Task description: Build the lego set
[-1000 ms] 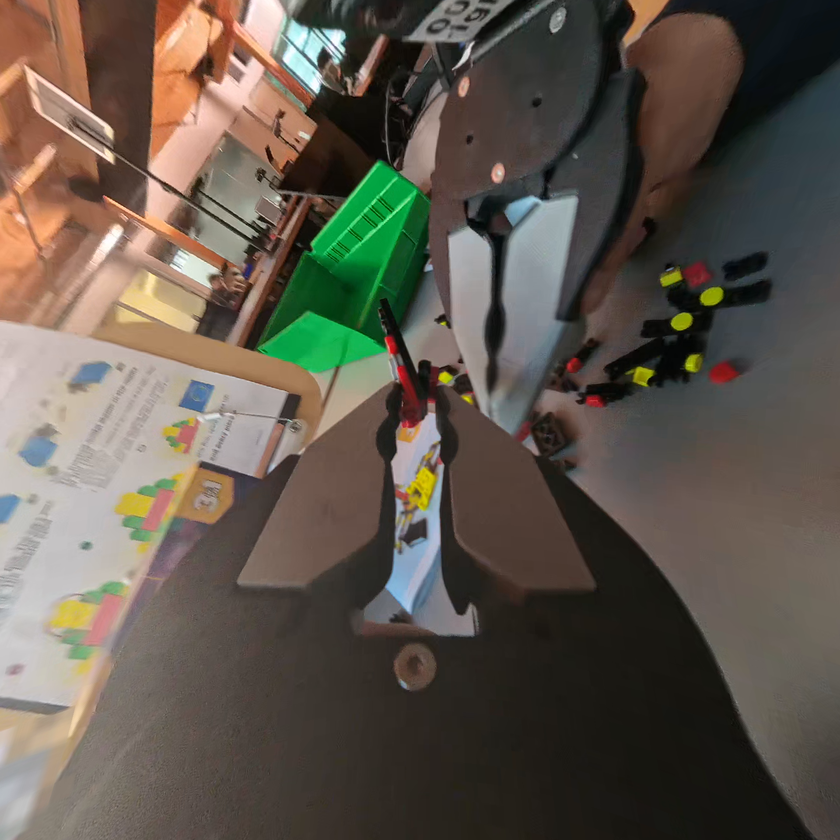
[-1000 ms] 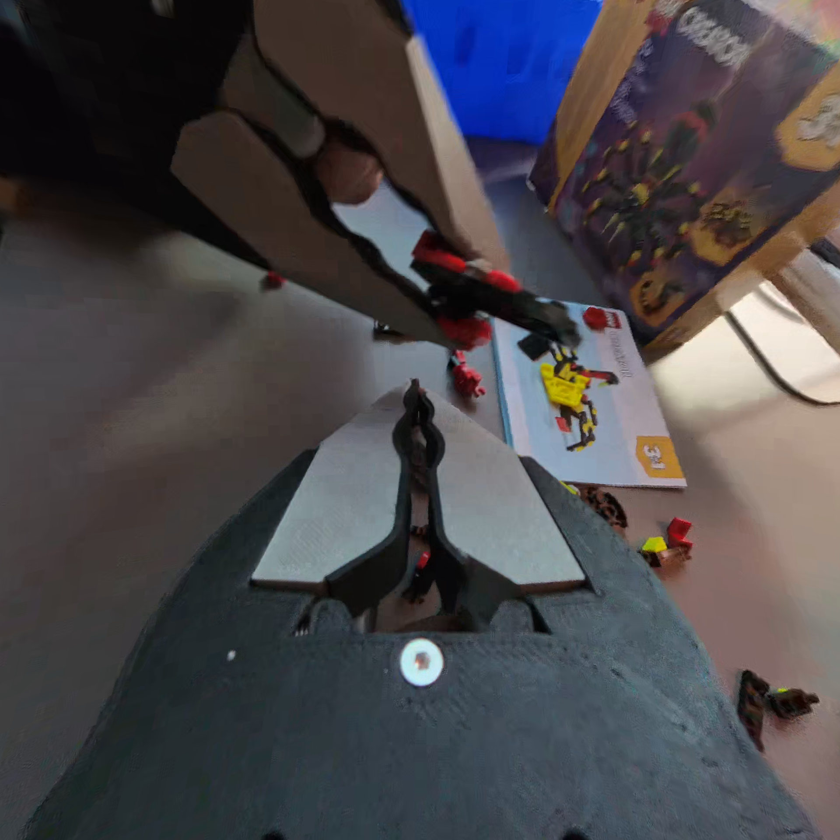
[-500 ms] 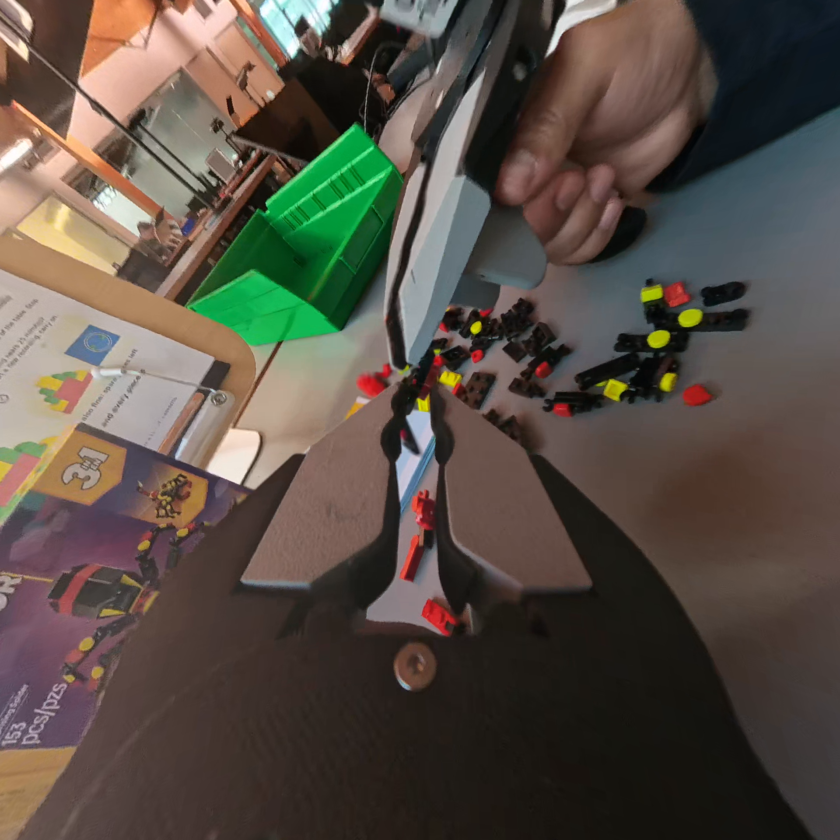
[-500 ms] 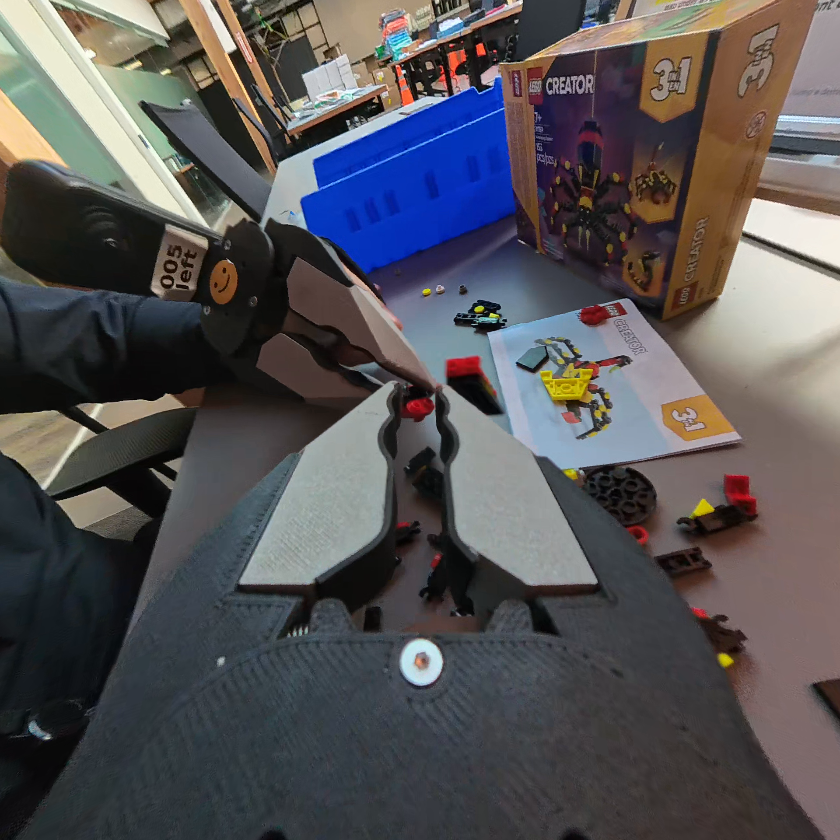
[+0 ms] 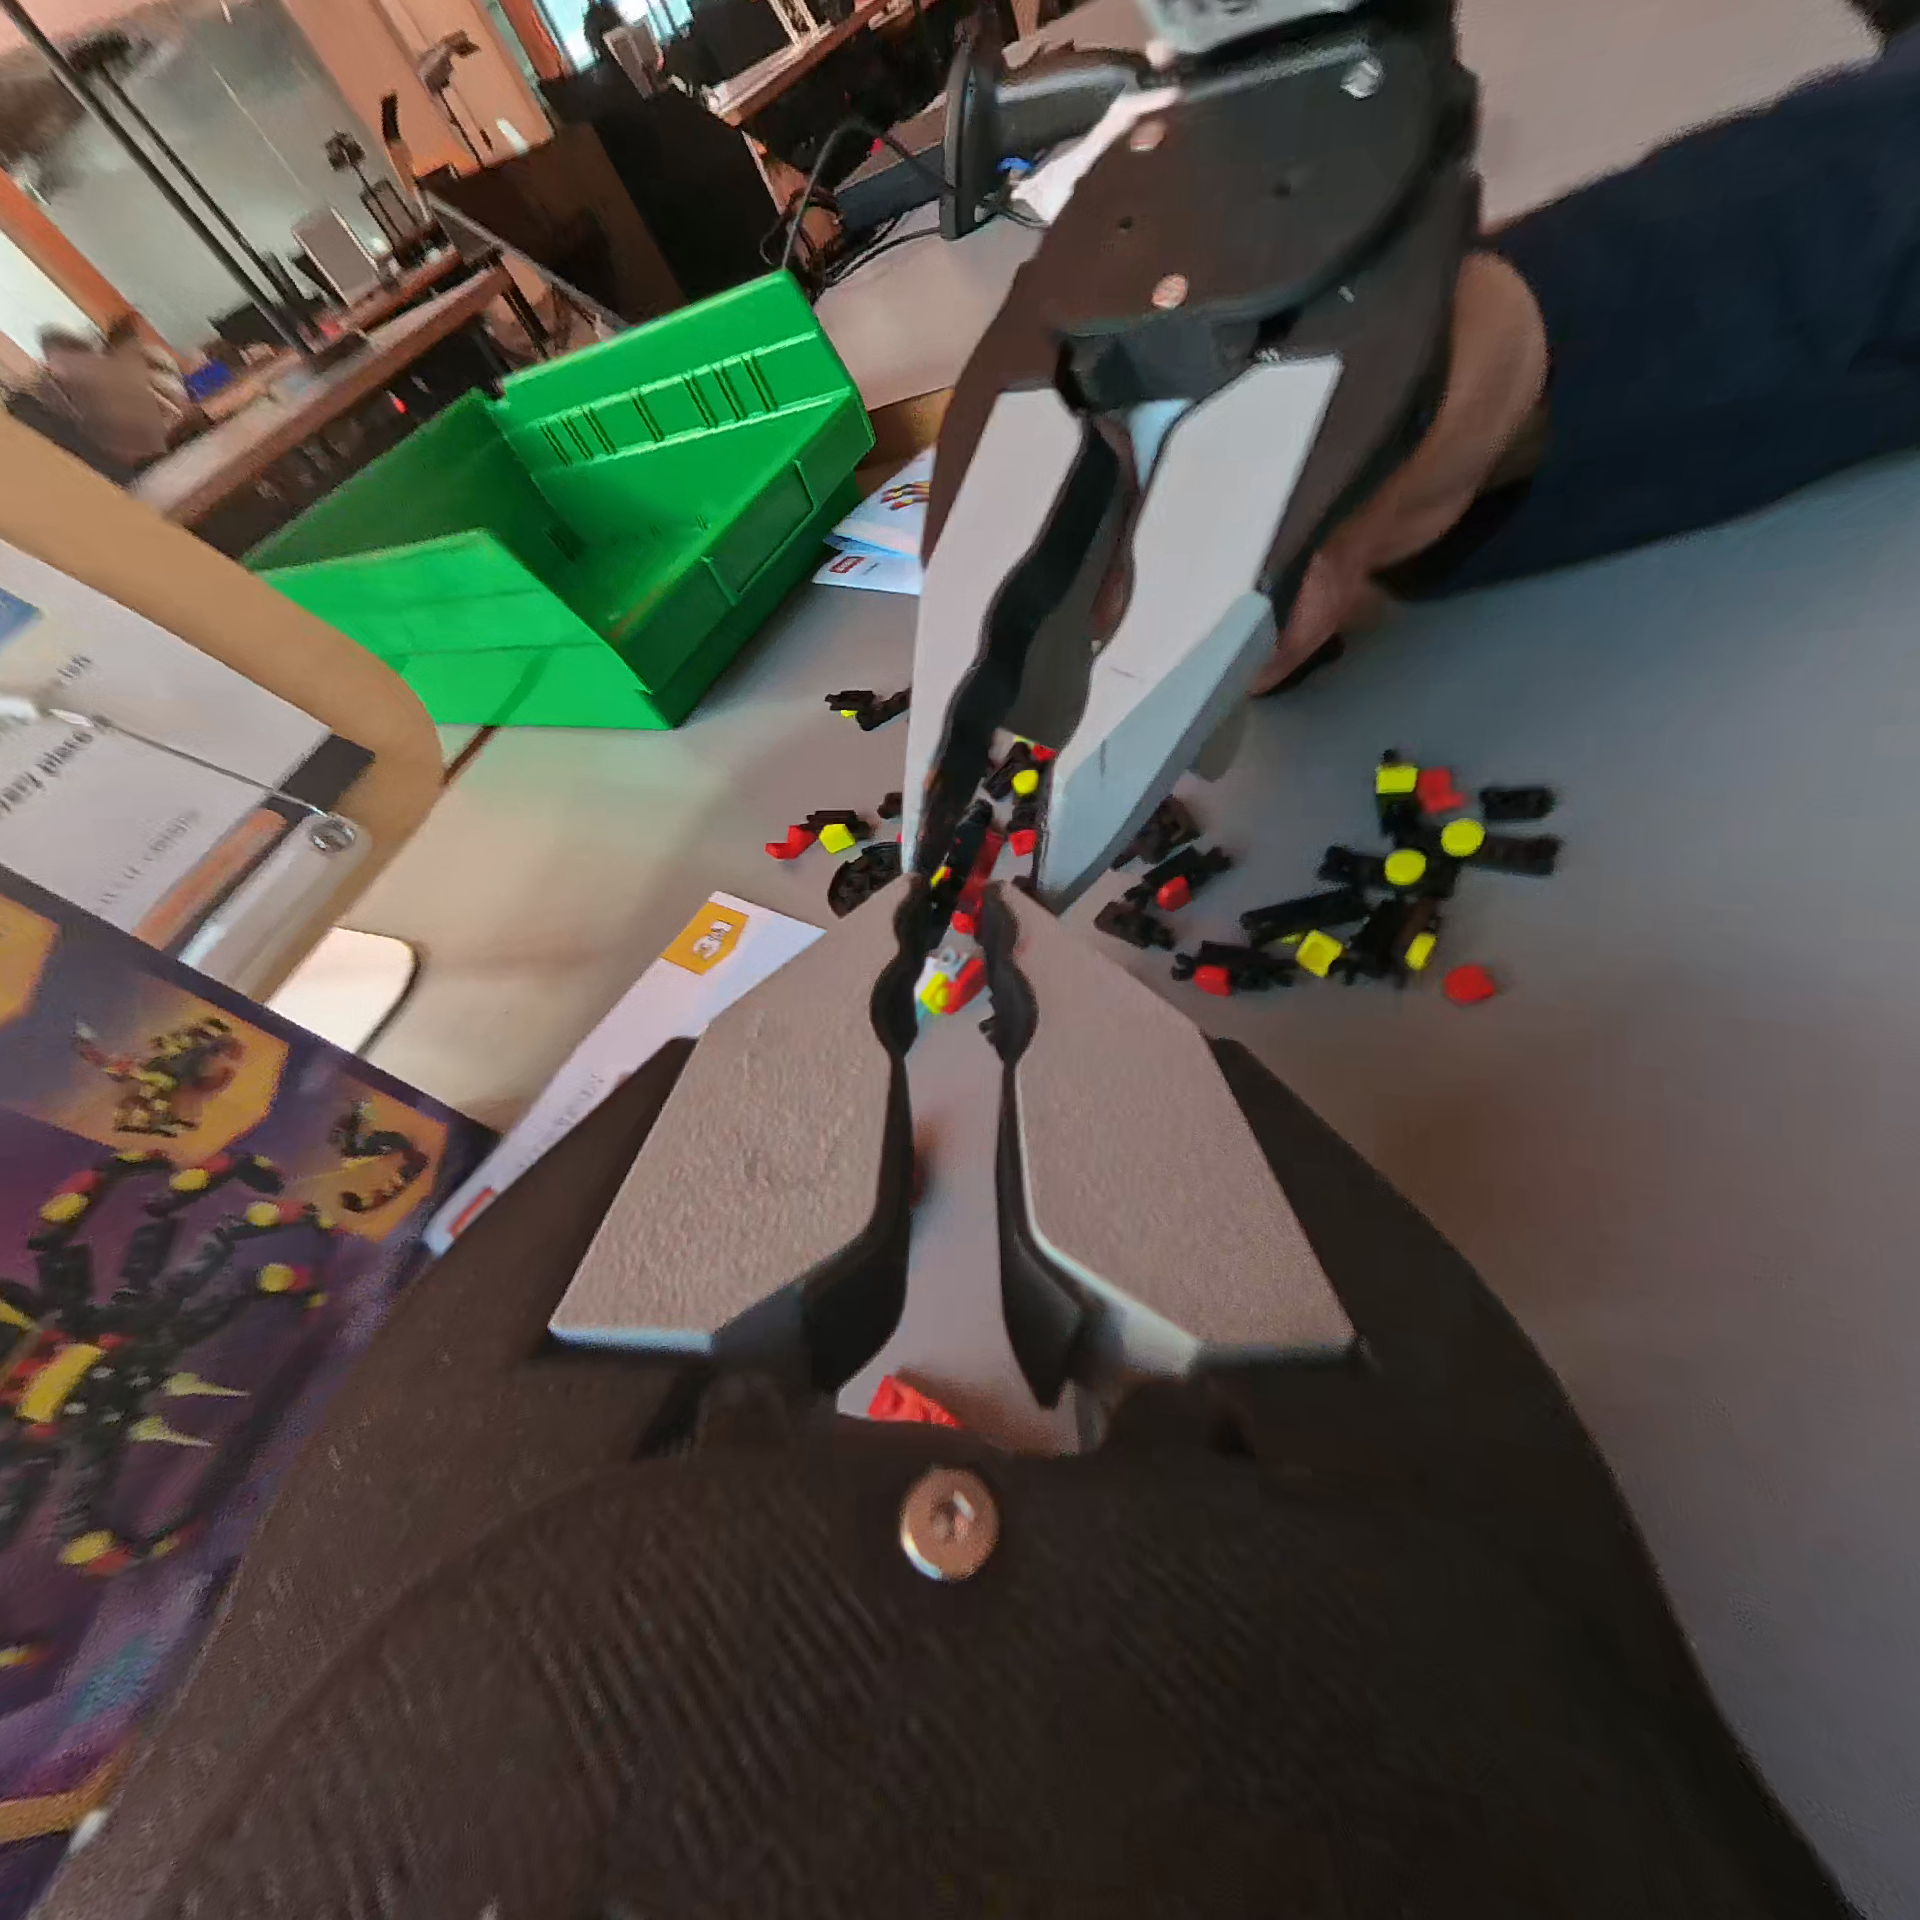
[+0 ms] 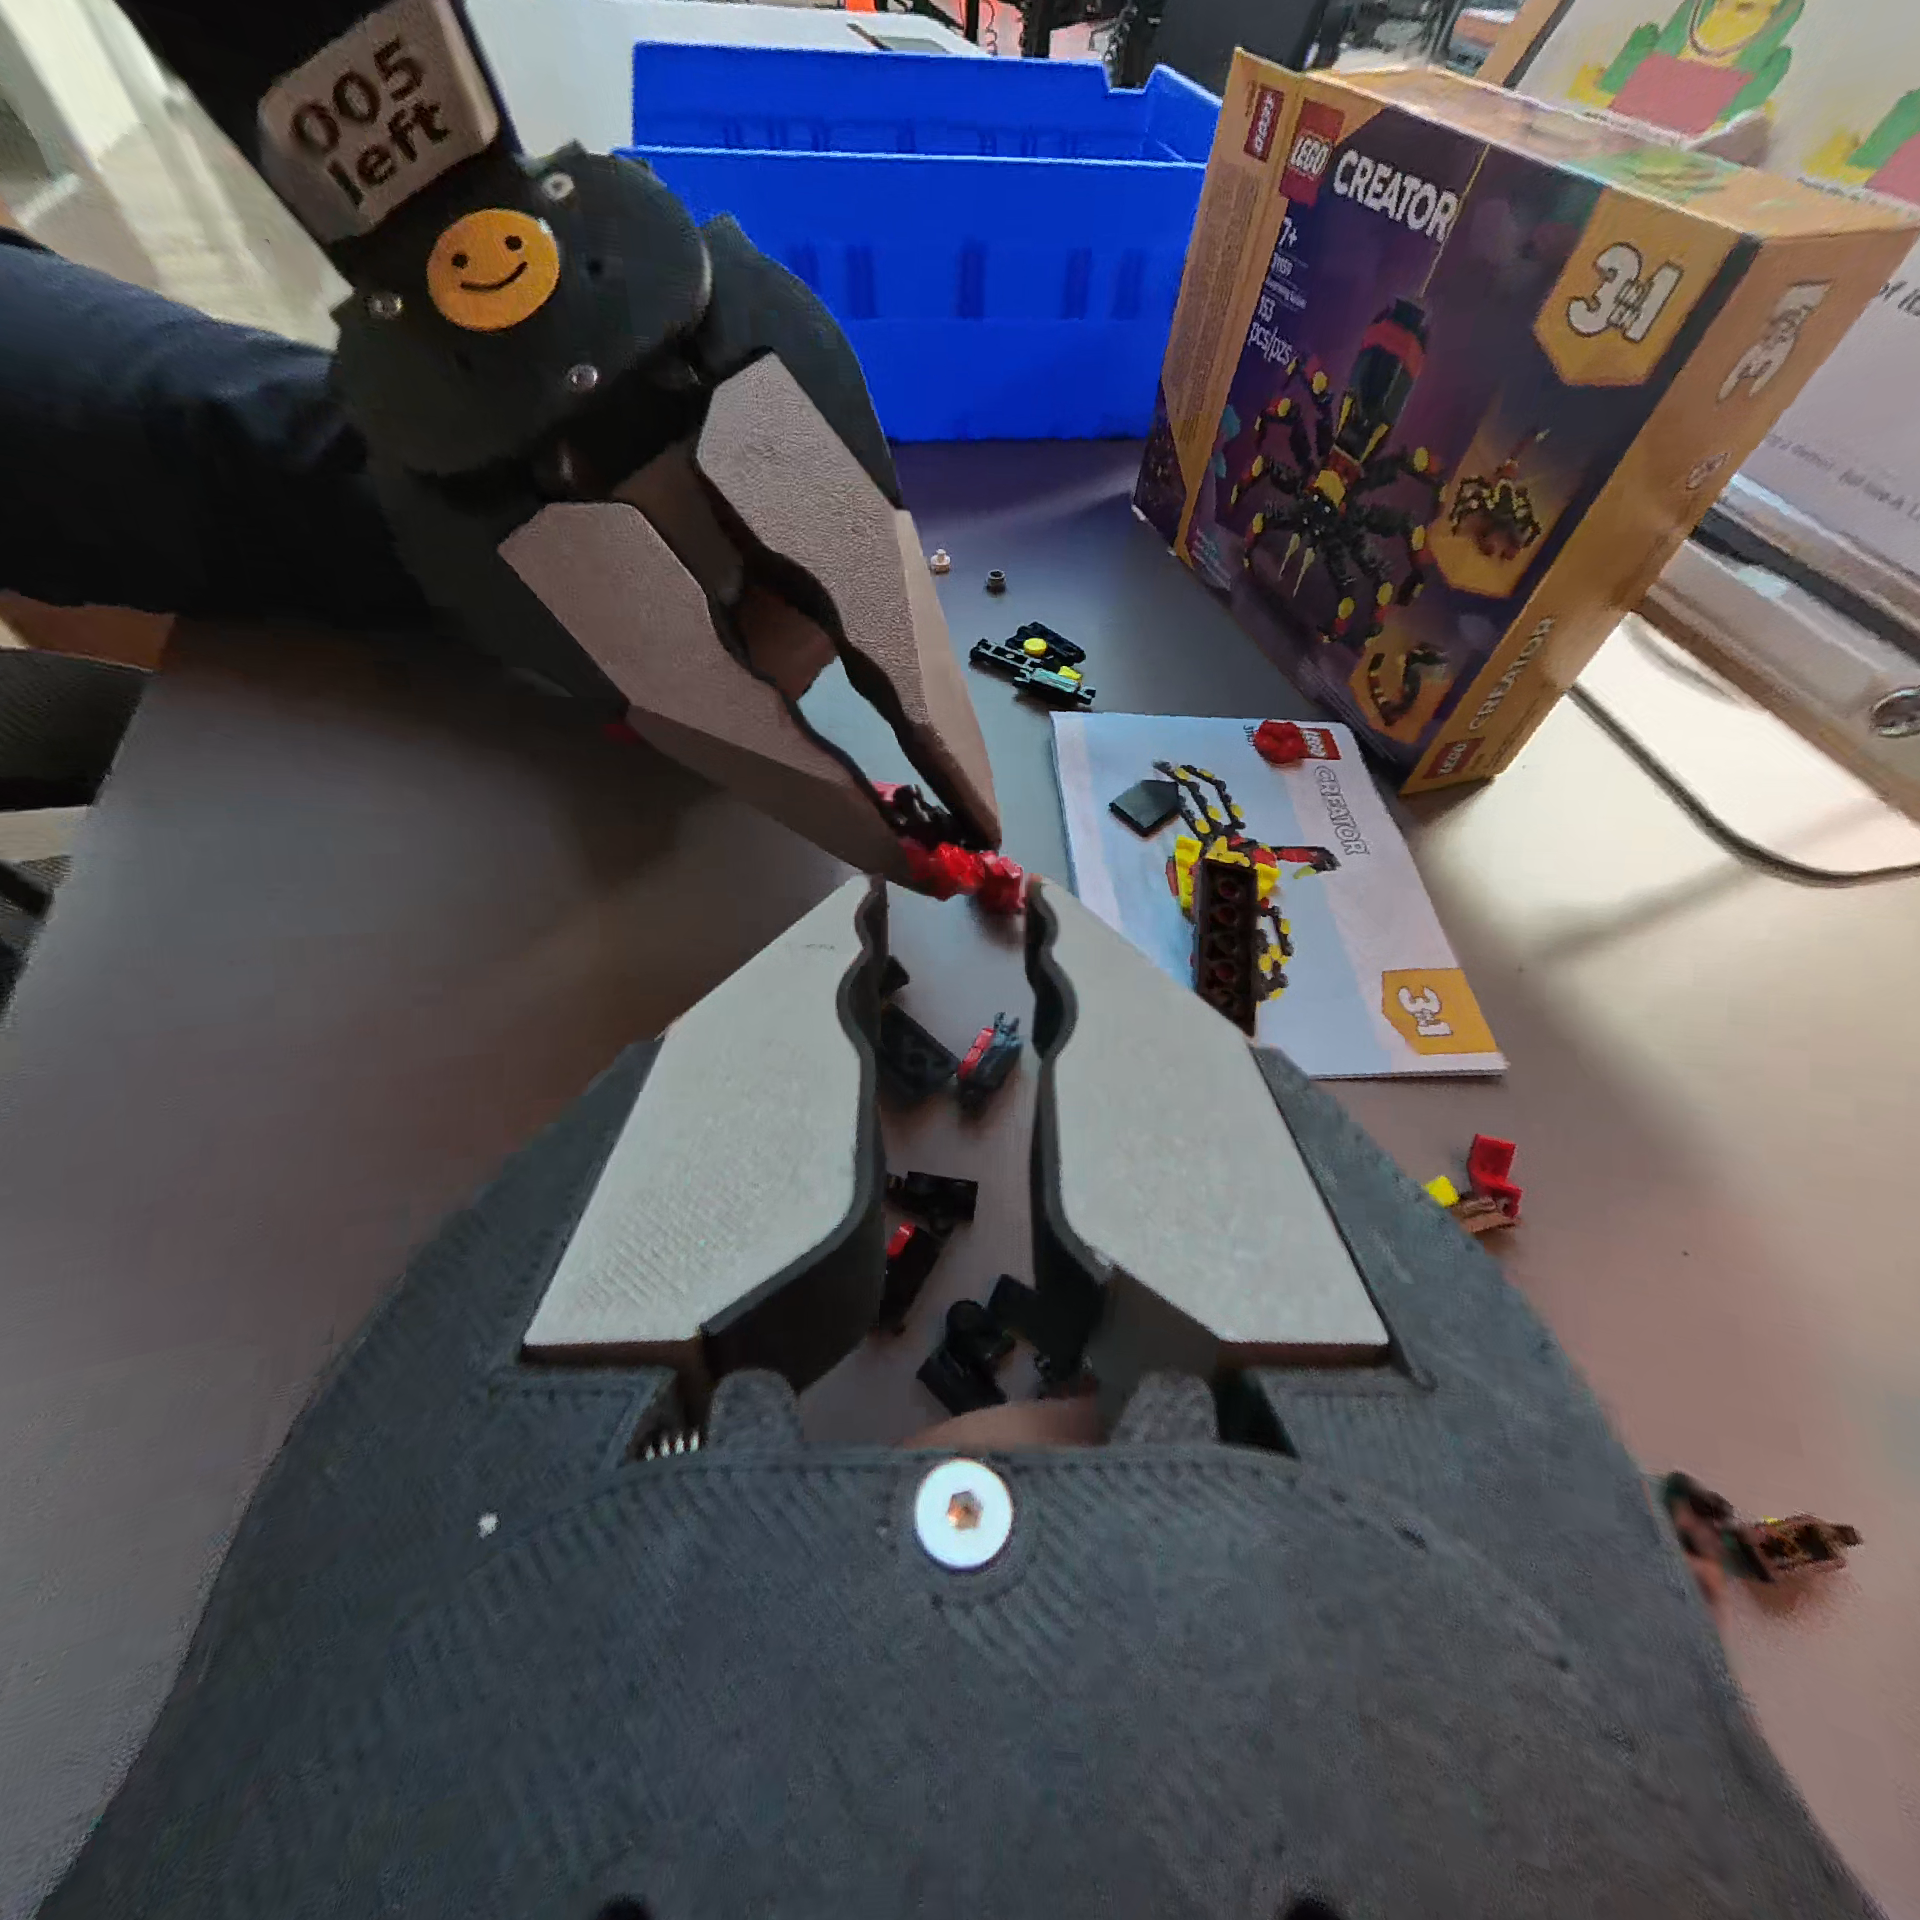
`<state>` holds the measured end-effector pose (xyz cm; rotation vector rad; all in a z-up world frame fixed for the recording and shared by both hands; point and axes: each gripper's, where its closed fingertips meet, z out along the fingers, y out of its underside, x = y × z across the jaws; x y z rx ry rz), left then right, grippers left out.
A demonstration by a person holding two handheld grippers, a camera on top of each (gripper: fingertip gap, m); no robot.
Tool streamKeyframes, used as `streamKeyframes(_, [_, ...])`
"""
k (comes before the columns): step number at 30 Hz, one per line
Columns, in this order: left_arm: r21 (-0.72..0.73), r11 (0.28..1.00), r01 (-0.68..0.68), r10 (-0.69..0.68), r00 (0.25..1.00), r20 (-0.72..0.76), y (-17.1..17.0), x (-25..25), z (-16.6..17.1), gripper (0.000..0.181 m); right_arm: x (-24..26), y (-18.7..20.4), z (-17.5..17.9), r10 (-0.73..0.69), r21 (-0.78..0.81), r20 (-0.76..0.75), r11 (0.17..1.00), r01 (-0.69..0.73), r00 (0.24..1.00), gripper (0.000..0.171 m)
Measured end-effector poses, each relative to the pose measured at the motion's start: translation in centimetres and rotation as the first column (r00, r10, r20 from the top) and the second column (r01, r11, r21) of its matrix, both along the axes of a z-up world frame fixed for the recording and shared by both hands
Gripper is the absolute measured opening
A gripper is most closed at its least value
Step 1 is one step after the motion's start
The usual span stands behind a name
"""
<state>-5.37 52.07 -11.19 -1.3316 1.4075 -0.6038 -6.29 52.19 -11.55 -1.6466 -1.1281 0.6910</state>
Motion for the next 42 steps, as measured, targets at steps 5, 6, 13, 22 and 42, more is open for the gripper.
streamKeyframes(5, [-0.387, 0.921, 0.037, -0.003, 0.996, 0.087, 0.0, -0.1, 0.3, 0.006, 0.1, -0.2, 0.9, -0.053, 0.377, 0.152, 0.926, -0.008, 0.987, 0.012])
streamKeyframes(6, [-0.463, 0.885, 0.049, -0.007, 0.996, 0.091, -0.1, -0.2, 0.1, 0.006, 0.1, -0.2, 0.7, -0.054, 0.382, 0.168, 0.924, -0.015, 0.984, 0.011])
streamKeyframes(13, [-0.673, 0.727, 0.135, -0.066, 0.990, 0.127, -1.0, -0.3, -0.4, 0.005, 0.3, -0.3, 0.8, -0.003, 0.259, 0.110, 0.965, -0.026, 0.994, 0.000])
streamKeyframes(22, [-0.536, 0.839, 0.090, -0.063, 0.996, 0.069, -1.1, 0.1, -0.6, 0.005, 0.7, 0.0, 1.2, 0.007, 0.121, -0.031, 0.993, -0.003, 1.000, 0.000])
streamKeyframes(42, [-0.359, 0.926, 0.114, -0.108, 0.993, 0.038, -1.7, 0.0, -0.1, 0.010, 0.3, -1.6, 1.3, 0.098, 0.205, 0.047, 0.973, -0.106, 0.994, 0.005])
